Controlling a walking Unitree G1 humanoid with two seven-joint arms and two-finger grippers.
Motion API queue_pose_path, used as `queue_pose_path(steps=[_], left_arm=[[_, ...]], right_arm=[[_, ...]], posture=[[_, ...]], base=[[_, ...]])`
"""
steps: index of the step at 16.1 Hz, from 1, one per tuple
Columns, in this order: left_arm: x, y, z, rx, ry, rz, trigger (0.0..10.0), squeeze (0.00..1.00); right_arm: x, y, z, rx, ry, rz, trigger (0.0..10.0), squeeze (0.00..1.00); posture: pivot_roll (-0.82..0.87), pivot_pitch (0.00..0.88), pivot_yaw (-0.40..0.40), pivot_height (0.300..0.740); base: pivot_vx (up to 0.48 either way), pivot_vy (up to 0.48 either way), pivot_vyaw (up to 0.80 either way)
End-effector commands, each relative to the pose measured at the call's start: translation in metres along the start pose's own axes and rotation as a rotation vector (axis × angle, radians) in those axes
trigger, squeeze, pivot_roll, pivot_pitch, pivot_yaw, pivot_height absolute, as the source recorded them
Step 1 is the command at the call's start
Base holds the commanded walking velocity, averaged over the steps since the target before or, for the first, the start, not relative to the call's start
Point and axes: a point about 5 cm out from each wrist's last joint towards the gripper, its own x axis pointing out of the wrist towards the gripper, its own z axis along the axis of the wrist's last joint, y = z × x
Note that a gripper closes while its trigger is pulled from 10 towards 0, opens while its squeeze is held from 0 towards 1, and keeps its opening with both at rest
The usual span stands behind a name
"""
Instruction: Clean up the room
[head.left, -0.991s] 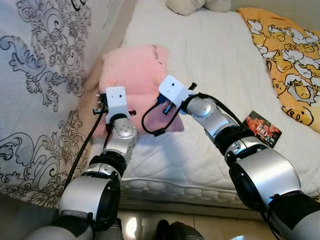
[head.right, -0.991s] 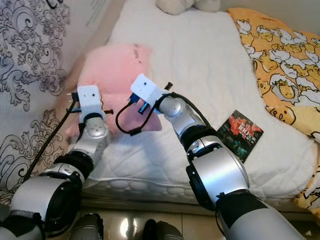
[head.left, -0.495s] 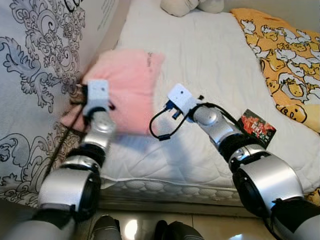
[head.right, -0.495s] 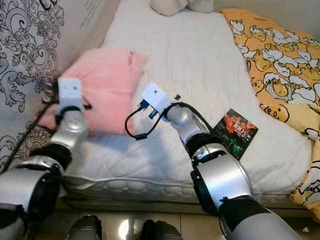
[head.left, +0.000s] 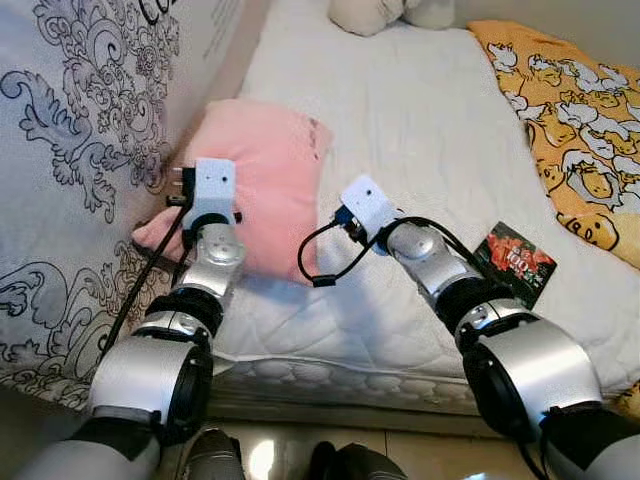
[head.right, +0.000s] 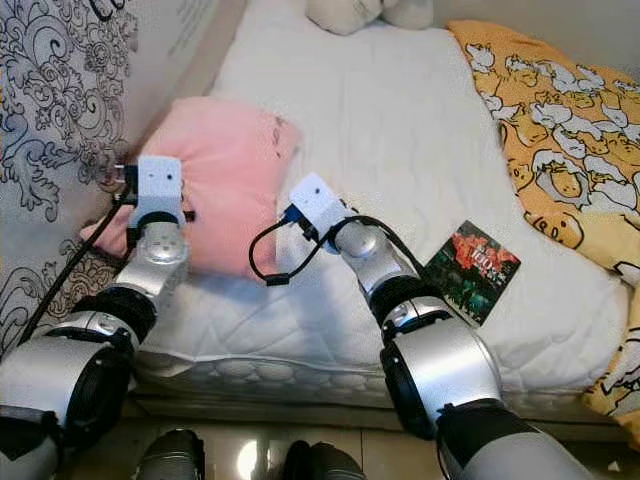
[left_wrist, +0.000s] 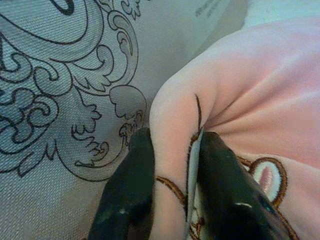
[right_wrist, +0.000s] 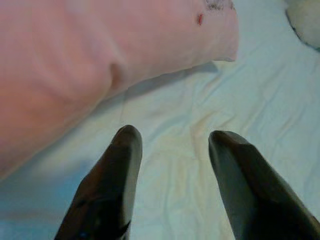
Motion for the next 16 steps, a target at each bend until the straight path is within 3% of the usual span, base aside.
queue_pose_path(steps=[1, 3, 4, 5, 7, 8, 9, 10, 11, 12, 13, 14, 16], left_arm=[[-0.004, -0.005, -0.004, 0.018, -0.006, -0.030, 10.0, 1.00], [-0.009, -0.012, -0.006, 0.021, -0.011, -0.072, 10.0, 1.00], [-0.010, -0.014, -0.005, 0.026, -0.021, -0.081, 10.0, 1.00], [-0.010, -0.013, -0.006, 0.042, -0.036, -0.096, 10.0, 1.00], [-0.010, -0.013, -0.006, 0.043, -0.036, -0.102, 10.0, 1.00], [-0.010, -0.015, -0.003, 0.057, -0.071, -0.141, 10.0, 1.00], [-0.010, -0.017, 0.002, 0.075, -0.110, -0.169, 10.0, 1.00], [-0.009, -0.018, 0.005, 0.082, -0.133, -0.190, 10.0, 1.00], [-0.008, -0.017, 0.012, 0.090, -0.175, -0.217, 10.0, 1.00], [-0.007, -0.016, 0.013, 0.095, -0.187, -0.224, 10.0, 1.00], [-0.007, -0.016, 0.014, 0.117, -0.205, -0.240, 10.0, 1.00], [-0.007, -0.015, 0.013, 0.128, -0.212, -0.260, 10.0, 1.00], [-0.012, -0.013, 0.011, 0.115, -0.248, -0.294, 10.0, 1.00]], right_arm=[[-0.004, -0.011, -0.008, 0.092, 0.000, -0.058, 10.0, 1.00], [-0.012, -0.019, -0.022, 0.245, -0.032, -0.125, 10.0, 1.00], [-0.015, -0.018, -0.030, 0.269, -0.036, -0.130, 10.0, 1.00], [-0.028, -0.014, -0.059, 0.367, -0.037, -0.153, 10.0, 1.00], [-0.035, -0.012, -0.071, 0.403, -0.044, -0.164, 10.0, 1.00], [-0.057, 0.000, -0.095, 0.536, -0.091, -0.186, 10.0, 1.00], [-0.075, 0.011, -0.104, 0.561, -0.135, -0.196, 10.0, 1.00], [-0.092, 0.021, -0.109, 0.561, -0.167, -0.201, 10.0, 1.00], [-0.122, 0.041, -0.115, 0.481, -0.208, -0.202, 10.0, 1.00], [-0.131, 0.049, -0.117, 0.435, -0.221, -0.206, 10.0, 1.00], [-0.138, 0.060, -0.122, 0.387, -0.227, -0.206, 10.0, 1.00], [-0.137, 0.066, -0.127, 0.408, -0.200, -0.212, 10.0, 1.00], [-0.139, 0.060, -0.120, 0.444, -0.189, -0.254, 10.0, 1.00]], posture=[[0.15, 0.059, -0.193, 0.740], [0.15, 0.039, -0.196, 0.740], [0.16, 0.035, -0.197, 0.740], [0.15, 0.002, -0.195, 0.740], [0.15, 0.002, -0.195, 0.740], [0.13, 0.000, -0.177, 0.740], [0.11, 0.000, -0.161, 0.740], [0.11, 0.000, -0.153, 0.740], [0.11, 0.000, -0.133, 0.740], [0.10, 0.000, -0.118, 0.740], [0.08, 0.000, -0.089, 0.740], [0.08, 0.000, -0.068, 0.740], [0.08, 0.000, -0.031, 0.740]], base=[[0.000, 0.000, 0.00], [0.000, 0.000, 0.00], [0.000, 0.000, 0.00], [0.000, 0.000, 0.00], [0.000, 0.000, 0.00], [0.000, 0.000, 0.00], [0.000, 0.000, 0.00], [0.000, 0.000, 0.00], [0.000, 0.000, 0.00], [0.000, 0.000, 0.00], [0.000, 0.000, 0.00], [0.000, 0.000, 0.00], [0.000, 0.000, 0.00]])
